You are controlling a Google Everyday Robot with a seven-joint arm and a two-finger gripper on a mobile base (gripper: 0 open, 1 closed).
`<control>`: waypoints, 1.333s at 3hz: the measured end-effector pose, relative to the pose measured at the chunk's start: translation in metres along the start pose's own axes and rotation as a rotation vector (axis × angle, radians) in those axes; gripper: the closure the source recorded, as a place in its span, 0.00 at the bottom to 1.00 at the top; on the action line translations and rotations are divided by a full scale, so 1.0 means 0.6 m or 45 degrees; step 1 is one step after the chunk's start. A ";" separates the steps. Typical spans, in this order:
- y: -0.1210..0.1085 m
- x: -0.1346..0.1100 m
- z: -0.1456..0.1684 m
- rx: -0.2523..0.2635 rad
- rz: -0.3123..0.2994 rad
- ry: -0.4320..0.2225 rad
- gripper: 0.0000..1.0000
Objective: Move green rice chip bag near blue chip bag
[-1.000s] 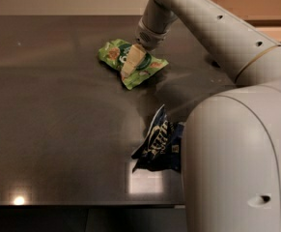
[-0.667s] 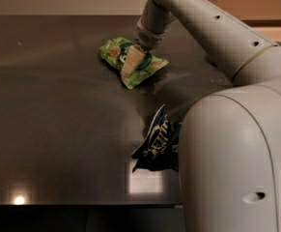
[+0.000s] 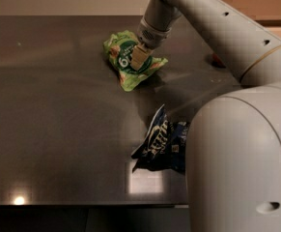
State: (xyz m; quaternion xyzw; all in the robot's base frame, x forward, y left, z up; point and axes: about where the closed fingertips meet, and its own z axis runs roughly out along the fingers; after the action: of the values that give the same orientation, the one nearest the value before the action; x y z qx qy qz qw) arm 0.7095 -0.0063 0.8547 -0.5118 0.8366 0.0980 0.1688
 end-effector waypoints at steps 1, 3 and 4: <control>0.021 0.028 -0.040 -0.020 -0.040 -0.008 1.00; 0.081 0.103 -0.139 -0.078 -0.182 -0.032 1.00; 0.112 0.147 -0.172 -0.139 -0.278 -0.025 1.00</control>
Offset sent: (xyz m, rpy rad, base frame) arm -0.0943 -0.0669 0.0673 0.0248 -0.0307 0.1510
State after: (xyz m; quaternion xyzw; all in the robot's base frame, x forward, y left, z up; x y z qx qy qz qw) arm 0.5939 -0.0828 0.9154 -0.6073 0.7676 0.1295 0.1585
